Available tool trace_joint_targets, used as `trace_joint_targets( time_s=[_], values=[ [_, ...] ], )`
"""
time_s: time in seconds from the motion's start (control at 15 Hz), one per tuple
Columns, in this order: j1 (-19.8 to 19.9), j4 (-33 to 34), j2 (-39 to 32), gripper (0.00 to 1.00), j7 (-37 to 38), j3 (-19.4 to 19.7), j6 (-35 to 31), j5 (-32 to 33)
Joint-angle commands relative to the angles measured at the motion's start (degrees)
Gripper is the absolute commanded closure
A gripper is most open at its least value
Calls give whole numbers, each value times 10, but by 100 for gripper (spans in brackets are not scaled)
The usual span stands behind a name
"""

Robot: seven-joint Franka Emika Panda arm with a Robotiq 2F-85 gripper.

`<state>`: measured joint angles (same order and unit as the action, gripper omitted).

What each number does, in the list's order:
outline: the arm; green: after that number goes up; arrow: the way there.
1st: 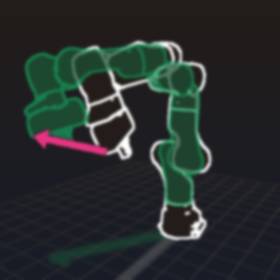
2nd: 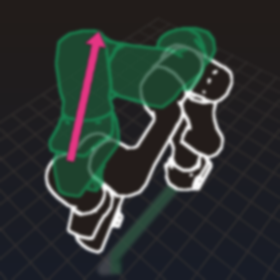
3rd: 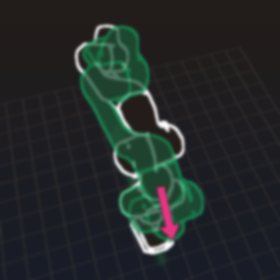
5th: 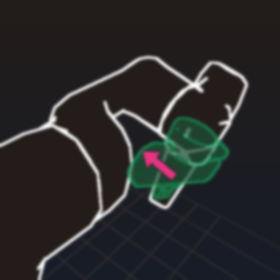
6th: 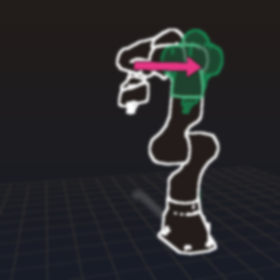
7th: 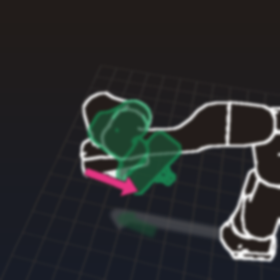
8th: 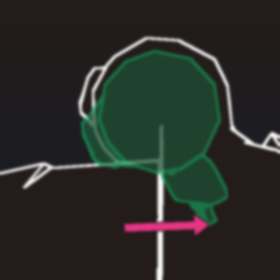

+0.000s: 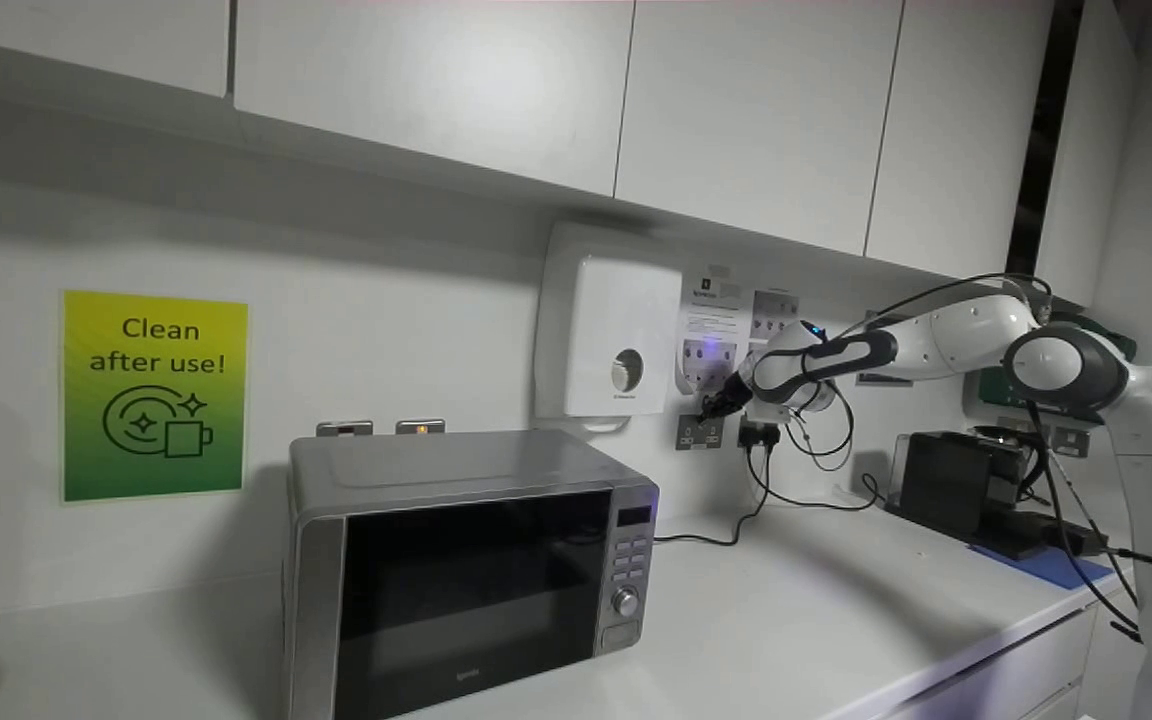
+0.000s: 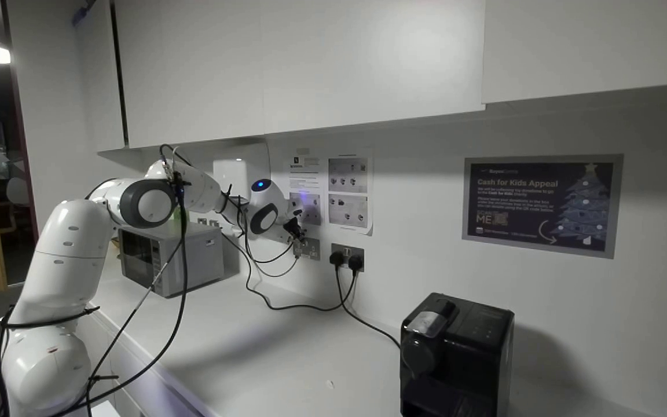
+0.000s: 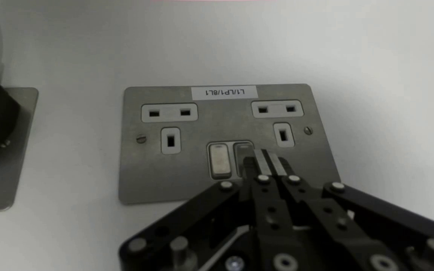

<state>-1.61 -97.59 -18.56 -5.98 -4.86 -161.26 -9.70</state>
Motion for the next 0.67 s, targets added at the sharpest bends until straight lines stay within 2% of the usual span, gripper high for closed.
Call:
trace_joint_targets(
  time_s=[0.0,0.6],
  values=[
    [7,-21,21,100,-4,-4,5,-12],
    [12,-75,51,100,-19,-11,1,-21]
  ],
)
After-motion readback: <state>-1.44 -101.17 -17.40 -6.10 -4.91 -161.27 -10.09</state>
